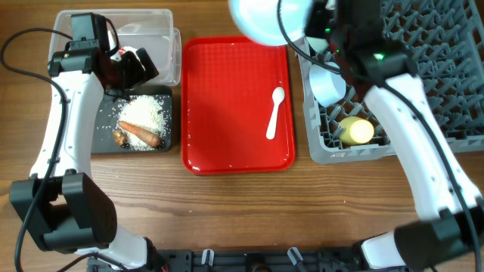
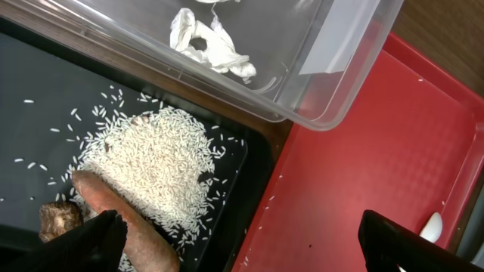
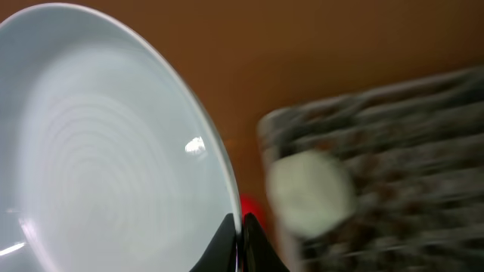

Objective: Sort waste into correct bins and load items into the dishwasher rack
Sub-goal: 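Grasp the light blue plate with right gripper and stand it in the rack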

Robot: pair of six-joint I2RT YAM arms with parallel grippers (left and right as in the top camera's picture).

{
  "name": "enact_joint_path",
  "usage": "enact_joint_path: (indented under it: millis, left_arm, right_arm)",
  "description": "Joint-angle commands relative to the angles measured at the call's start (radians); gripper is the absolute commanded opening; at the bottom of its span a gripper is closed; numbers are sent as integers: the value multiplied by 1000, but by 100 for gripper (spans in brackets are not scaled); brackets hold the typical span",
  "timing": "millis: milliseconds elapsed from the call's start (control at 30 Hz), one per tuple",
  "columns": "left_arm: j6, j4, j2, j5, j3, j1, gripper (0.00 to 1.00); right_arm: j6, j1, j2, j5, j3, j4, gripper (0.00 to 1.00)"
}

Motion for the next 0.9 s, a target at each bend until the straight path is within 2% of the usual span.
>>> enact_joint_path:
  millis: [0, 67, 200, 300, 433, 500, 633, 800, 867]
  left_arm:
    - [5, 2, -11, -6, 4, -2, 100]
    - [5, 2, -11, -6, 4, -2, 100]
    - [5, 2, -11, -6, 4, -2, 100]
    - [5, 2, -11, -6, 4, -2, 100]
    - [5, 2, -11, -6, 4, -2, 100]
    - [5, 2, -11, -6, 4, -2, 100]
    - [5, 2, -11, -6, 4, -2, 100]
    - [5, 2, -11, -6, 4, -2, 100]
    - [5, 2, -11, -6, 4, -2, 100]
  right_arm:
    - [-352, -6, -31, 596, 4, -1, 4]
    - [-531, -32, -9, 778, 3, 5, 4]
    - [-906, -126, 47, 787, 3, 7, 4]
    - [-1040, -164, 114, 782, 3, 64, 4]
    - [-1116, -166, 216, 718, 3, 179, 4]
    - [-1148, -166, 274, 692, 3, 288, 4]
    - [-1249, -166, 321, 576, 3, 340, 4]
    - [-1242, -166, 411, 512, 3, 422, 4]
    - [-1193, -166, 443, 475, 3, 426, 4]
